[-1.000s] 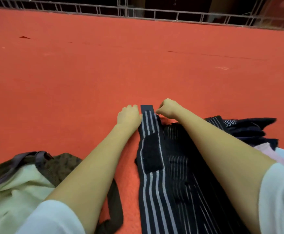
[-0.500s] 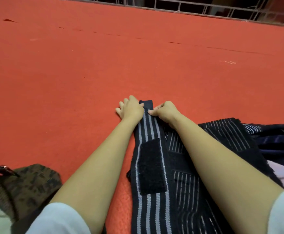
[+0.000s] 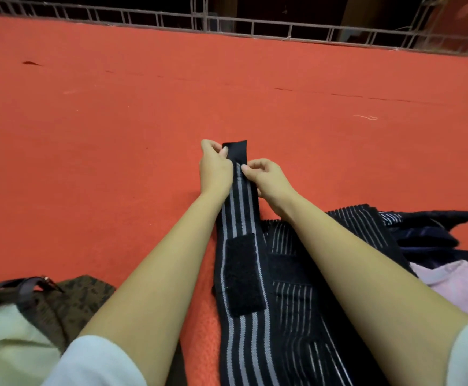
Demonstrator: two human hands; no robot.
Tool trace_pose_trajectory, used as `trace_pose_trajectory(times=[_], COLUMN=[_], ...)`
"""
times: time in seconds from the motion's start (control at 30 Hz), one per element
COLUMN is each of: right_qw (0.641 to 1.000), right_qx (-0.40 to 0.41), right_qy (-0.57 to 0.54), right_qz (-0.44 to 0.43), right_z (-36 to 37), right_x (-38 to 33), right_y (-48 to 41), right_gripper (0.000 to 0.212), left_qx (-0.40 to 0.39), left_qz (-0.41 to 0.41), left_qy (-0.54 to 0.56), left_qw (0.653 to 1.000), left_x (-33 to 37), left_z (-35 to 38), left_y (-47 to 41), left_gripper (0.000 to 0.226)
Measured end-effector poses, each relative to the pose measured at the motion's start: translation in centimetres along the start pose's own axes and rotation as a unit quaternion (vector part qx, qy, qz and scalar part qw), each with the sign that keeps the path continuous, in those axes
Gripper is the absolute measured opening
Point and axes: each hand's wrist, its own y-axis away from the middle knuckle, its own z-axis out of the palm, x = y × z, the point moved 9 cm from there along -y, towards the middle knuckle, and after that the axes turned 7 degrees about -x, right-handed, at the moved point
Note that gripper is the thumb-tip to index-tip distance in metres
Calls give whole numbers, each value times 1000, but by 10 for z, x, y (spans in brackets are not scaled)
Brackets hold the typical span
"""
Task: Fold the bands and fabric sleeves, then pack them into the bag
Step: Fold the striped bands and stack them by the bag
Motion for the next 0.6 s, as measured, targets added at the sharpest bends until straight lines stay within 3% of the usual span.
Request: trace_pose_trajectory(times=[0.1,0.17,0.3,0.4,0.5,0.6], right_qw=[999,999,997,994,985,990], right_qx=[-44,-31,-2,-68,-149,-126], right_qy=[-21,-20,-65,-75,-69,-21], right_qz=[-11,-33,-47,-47,-59,-64], right_z=[7,4,4,21,44,50], right_x=[-30,-50,-78,-91,-91,-86], right_y=[27,49,96,139,184,219], right_gripper=[11,7,14,20,26,38], left_qx=[-16,-10,-12,-41,-86,-73], left_qz=[46,90,142,82,-44,-134], left_qy=[-46,-110,-114,-91,-6,152], left_qw=[998,990,983,992,995,977], left_x=[34,55,97,105,79,51], left_z=[-16,-29,-51,-62,-68,-79], left_y=[10,29,91,136,166,199], left_gripper=[6,13,11,30,41,42])
